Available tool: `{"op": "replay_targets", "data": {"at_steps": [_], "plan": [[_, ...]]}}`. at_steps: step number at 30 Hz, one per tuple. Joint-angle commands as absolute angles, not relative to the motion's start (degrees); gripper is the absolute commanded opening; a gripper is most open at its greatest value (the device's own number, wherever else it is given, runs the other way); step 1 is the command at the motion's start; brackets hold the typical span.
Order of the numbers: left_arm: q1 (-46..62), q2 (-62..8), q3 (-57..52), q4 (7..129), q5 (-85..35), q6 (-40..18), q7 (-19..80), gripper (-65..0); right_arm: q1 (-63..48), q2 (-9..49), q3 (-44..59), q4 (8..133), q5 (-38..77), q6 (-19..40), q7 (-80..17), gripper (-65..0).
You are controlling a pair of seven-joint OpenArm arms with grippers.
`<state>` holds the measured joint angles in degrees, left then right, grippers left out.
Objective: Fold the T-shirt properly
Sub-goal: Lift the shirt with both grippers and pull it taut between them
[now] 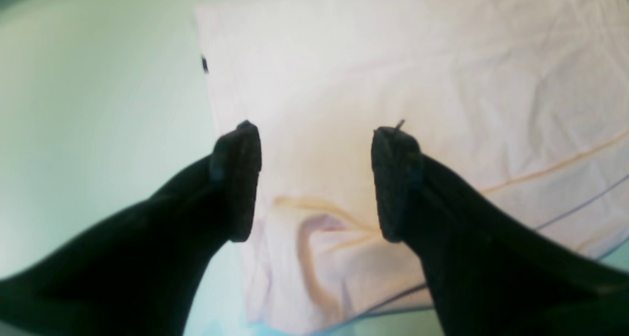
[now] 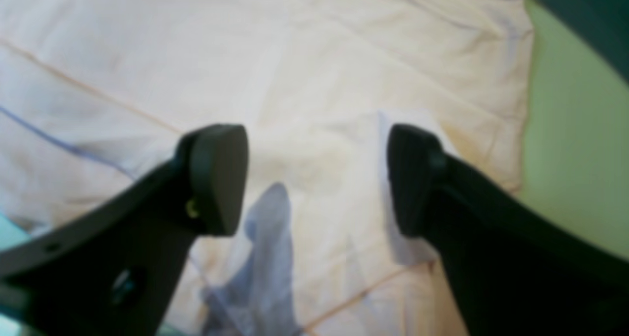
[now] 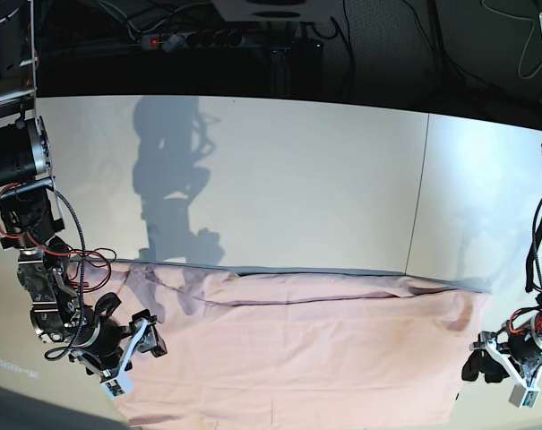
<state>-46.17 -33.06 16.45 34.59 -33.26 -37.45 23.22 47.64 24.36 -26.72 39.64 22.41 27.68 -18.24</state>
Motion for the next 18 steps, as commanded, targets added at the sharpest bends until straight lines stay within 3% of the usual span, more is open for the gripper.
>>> {"op": "replay_targets", "data": {"at_steps": [1, 3, 4, 5, 6, 7, 18], "plan": [[-48.14, -33.82, 16.16, 35.38, -34.24, -36.23, 23.07, -32.6, 50.11, 24.88, -25.19, 40.47, 23.7, 31.29, -16.69, -20.9], [-48.05, -33.78, 16.16, 35.4, -35.4, -36.27, 24.88, -50.3, 50.11, 24.88, -23.2, 40.47, 25.04, 31.31, -16.71, -25.1], [-47.77, -33.74, 16.16, 35.4, -35.62, -36.29, 25.63, -60.6, 50.11, 24.86, -22.26, 40.47, 25.08, 31.31, -16.71, -33.9], [-47.53, -33.61, 16.16, 35.4, -35.81, -36.58, 26.11, -65.0, 50.11, 24.86, -21.45, 40.45, 25.04, 31.33, -16.78, -46.8], [-47.42, -33.45, 16.16, 35.4, -35.81, -36.71, 26.92, -65.0, 50.11, 24.88, -20.84, 40.42, 24.88, 31.33, -17.08, -62.4], [-47.29, -33.26, 16.16, 35.4, -35.77, -36.69, 27.75, -65.0, 50.09, 24.86, -20.38, 40.38, 24.53, 31.33, -18.0, -65.0], [-44.14, -28.08, 16.16, 35.11, -27.2, -36.58, 29.39, -65.0, 47.92, 24.53, -19.88, 33.58, 22.26, 31.05, -18.63, -65.0]]}}
